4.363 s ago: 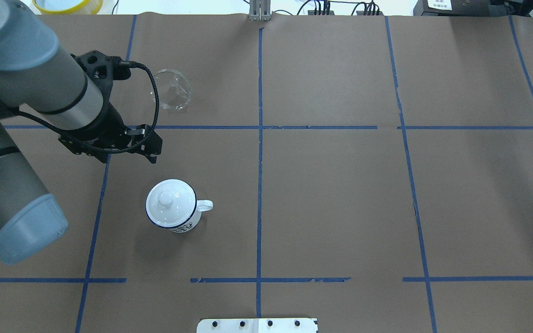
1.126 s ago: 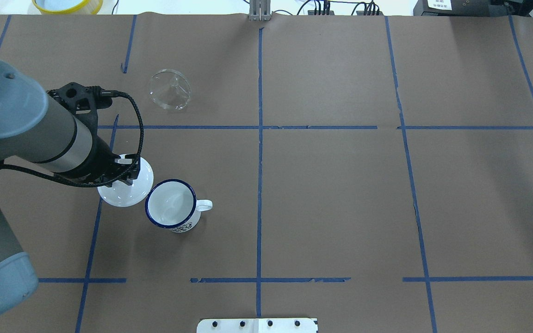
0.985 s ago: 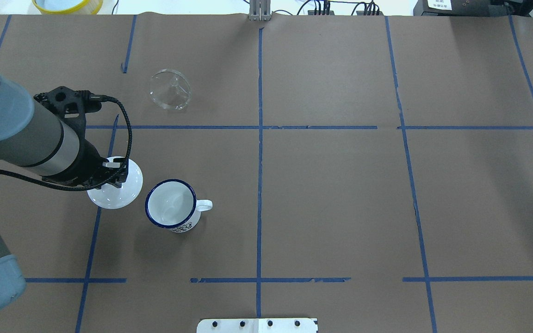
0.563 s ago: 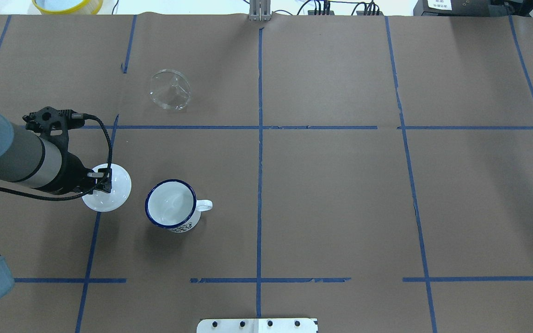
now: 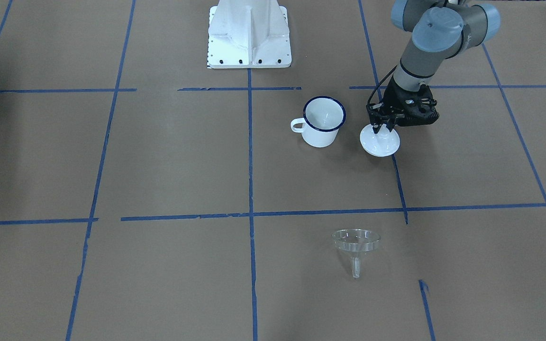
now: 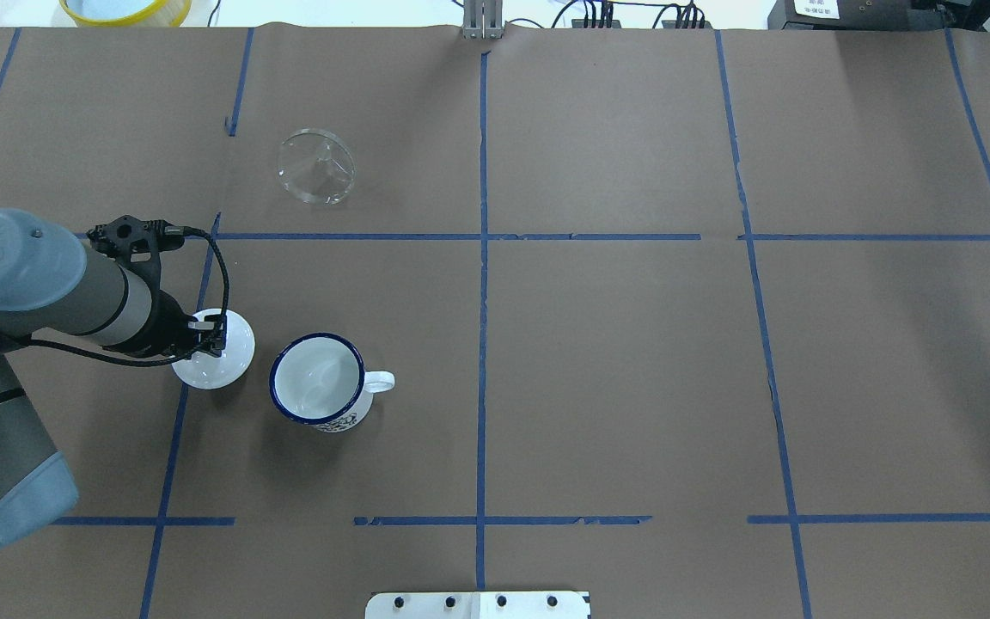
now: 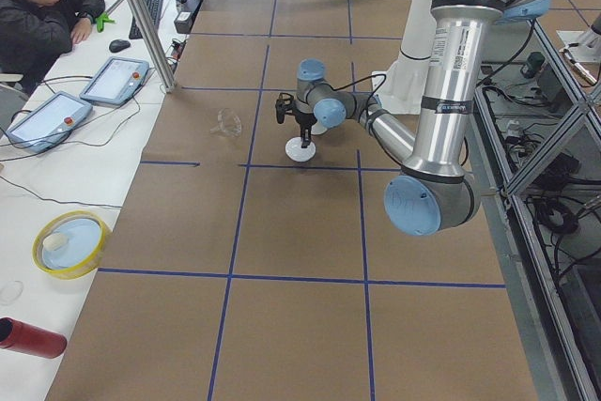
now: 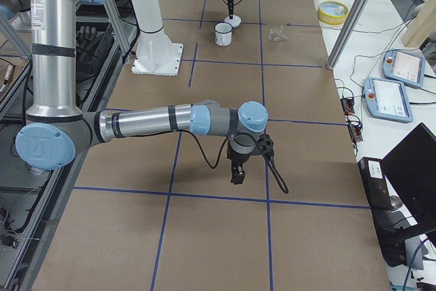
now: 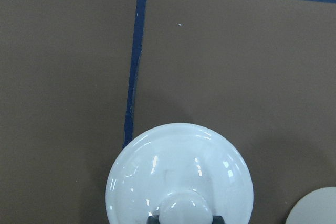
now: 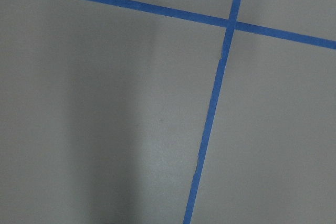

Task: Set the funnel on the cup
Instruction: 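Open the left gripper, release the lid, and move toward the glass funnel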

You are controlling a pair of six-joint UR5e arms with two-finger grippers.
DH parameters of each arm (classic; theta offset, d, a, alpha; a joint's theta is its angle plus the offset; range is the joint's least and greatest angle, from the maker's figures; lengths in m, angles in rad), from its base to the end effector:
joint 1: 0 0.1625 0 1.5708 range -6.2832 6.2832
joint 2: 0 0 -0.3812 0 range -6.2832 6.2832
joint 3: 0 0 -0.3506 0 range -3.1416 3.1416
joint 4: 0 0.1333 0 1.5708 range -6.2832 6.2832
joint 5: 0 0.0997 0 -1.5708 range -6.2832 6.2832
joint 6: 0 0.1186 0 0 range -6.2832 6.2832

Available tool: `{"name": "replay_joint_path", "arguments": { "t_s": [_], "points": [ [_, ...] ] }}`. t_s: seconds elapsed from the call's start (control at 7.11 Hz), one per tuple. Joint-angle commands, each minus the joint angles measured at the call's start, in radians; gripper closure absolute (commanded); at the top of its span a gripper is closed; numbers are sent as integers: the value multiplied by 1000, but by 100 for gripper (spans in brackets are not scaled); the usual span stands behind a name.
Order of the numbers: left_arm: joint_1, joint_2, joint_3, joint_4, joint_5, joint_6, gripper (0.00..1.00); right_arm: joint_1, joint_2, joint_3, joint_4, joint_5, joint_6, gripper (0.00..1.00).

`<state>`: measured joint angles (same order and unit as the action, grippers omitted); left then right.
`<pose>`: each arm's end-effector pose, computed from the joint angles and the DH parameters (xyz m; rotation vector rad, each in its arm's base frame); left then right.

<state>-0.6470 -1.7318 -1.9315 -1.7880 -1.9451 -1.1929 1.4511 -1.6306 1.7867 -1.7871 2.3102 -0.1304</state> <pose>0.3552 -0.3811 0.3785 0.0468 0.8112 -0.1159 0.0031 -0.4212 0.5820 -0.0536 -0.7410 -0.2163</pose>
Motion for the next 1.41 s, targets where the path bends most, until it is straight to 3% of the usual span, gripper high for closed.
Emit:
{"name": "replay_joint_path", "arguments": {
  "t_s": [0.0,0.14,0.28,0.7,0.84,1.13,1.27],
  "points": [
    [1,-29,54,-7,-2,15,100,0,1,0,0,0,0,0],
    [1,-34,60,-7,-5,50,66,0,0,-1,0,0,0,0],
    [1,-32,60,-7,-6,65,1,0,0,0,-2,0,0,0],
    [-17,-32,-15,25,-14,65,0,0,0,0,0,0,0,0],
    [-84,-58,-44,79,-14,56,0,0,0,0,0,0,0,0],
    [-187,-216,-32,229,-12,-2,0,0,0,0,0,0,1,0],
    [-204,-248,-14,222,-8,-124,0,0,1,0,0,0,0,0]
  ]
}}
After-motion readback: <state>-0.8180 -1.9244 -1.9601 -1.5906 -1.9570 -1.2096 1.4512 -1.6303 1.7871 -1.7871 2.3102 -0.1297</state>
